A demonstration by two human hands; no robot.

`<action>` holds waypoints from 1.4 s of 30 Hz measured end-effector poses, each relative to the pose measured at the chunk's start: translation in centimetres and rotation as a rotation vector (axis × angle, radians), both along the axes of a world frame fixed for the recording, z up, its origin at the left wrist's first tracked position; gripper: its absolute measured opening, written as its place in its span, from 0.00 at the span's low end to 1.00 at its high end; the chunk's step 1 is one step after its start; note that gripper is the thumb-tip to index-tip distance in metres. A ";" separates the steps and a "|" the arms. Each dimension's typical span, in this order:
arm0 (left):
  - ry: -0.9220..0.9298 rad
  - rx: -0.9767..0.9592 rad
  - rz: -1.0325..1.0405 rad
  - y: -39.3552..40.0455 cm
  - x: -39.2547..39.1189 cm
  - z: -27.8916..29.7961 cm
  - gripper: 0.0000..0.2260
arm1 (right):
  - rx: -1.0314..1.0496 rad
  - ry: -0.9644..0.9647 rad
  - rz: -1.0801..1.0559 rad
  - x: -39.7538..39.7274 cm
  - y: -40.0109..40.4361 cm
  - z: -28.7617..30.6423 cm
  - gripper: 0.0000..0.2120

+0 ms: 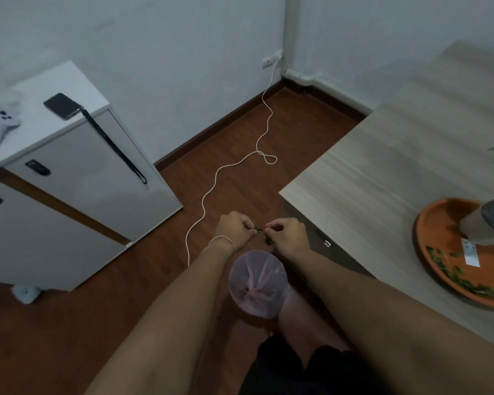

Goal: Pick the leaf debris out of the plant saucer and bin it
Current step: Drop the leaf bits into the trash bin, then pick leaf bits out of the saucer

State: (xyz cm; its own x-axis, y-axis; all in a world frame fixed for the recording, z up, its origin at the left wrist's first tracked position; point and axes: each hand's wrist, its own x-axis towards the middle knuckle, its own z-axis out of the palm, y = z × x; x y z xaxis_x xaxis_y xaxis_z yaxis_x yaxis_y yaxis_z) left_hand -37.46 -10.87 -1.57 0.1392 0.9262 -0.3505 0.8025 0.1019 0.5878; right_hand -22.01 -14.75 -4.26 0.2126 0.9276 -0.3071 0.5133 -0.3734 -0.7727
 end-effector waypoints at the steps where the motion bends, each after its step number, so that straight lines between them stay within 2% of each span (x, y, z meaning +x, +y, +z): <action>1: 0.000 -0.003 -0.003 0.1 0.0 -0.2 0.04 | -0.013 0.010 0.016 0.0 -0.1 -0.3 0.06; 9: 0.038 -0.058 -0.036 -1.3 -1.0 -2.3 0.07 | -0.151 0.075 0.028 1.6 -1.7 -3.6 0.21; 13: 0.055 -0.079 -0.053 -2.2 -1.6 -3.2 0.09 | -0.149 0.131 0.014 2.7 -2.5 -3.9 0.21; 18: 0.063 -0.041 -0.076 -2.4 -1.3 -3.3 0.09 | -0.154 0.179 -0.086 4.8 -3.5 -3.8 0.13; 23: 0.073 -0.014 -0.151 -1.7 1.5 -3.1 0.08 | -0.117 0.147 -0.136 8.4 -4.8 -2.4 0.15; 30: 0.009 0.053 -0.302 0.4 10.4 0.1 0.06 | -0.036 0.167 -0.170 14.7 -6.2 0.4 0.16; 32: -0.015 0.060 -0.356 0.8 14.0 1.1 0.07 | -0.001 0.169 -0.210 17.5 -6.9 1.4 0.19; 36: -0.094 0.043 -0.475 0.4 21.7 2.6 0.10 | 0.082 0.164 -0.348 24.0 -9.4 3.2 0.15; 40: -0.100 0.067 -0.679 -1.7 30.0 3.5 0.14 | 0.065 0.004 -0.390 31.3 -13.4 3.4 0.08; 42: -0.085 0.057 -0.777 -2.8 33.6 3.3 0.15 | -0.010 -0.059 -0.407 34.2 -15.0 3.4 0.04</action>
State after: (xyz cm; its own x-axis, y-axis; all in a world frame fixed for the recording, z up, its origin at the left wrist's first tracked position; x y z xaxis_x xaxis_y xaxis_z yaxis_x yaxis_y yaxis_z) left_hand -3.87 -13.67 1.76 0.7789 0.5688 -0.2641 0.5834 -0.5026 0.6380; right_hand 12.17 -29.75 -0.88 0.5791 0.7613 -0.2917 0.3652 -0.5621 -0.7420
